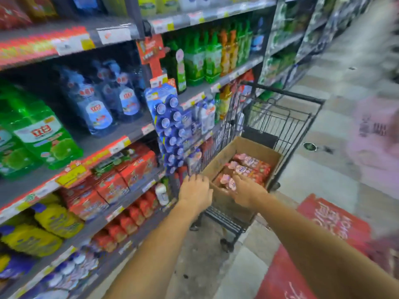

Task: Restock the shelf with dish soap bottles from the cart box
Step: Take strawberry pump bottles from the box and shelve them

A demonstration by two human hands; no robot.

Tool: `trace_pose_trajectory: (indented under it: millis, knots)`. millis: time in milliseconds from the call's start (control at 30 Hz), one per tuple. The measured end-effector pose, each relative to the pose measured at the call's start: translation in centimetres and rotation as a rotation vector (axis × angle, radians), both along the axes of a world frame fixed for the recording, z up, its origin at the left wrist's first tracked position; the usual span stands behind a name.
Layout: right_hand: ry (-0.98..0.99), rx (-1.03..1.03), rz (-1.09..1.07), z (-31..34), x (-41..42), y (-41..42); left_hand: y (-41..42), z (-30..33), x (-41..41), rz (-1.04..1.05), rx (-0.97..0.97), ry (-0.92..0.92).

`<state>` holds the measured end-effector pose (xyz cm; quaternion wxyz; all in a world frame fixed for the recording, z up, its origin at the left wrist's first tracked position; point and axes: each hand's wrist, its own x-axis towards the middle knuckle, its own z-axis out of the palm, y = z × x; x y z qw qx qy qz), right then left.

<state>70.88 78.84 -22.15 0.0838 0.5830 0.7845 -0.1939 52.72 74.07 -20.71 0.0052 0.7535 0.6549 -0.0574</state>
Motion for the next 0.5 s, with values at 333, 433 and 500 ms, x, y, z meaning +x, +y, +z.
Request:
trace_pose_trajectory:
  millis: [333,433,500]
  knots:
    - [0.048,-0.086,-0.171,-1.4,14.6,1.1,3.2,-1.4,14.3,-0.014,-0.079,-0.153]
    - [0.026,-0.086,-0.144,-1.8,18.9,2.0,4.6,-2.6,18.2,-0.002,-0.087,-0.116]
    - [0.005,-0.056,-0.101,-2.3,21.1,2.8,5.8,-3.4,20.3,0.017,-0.094,-0.07]
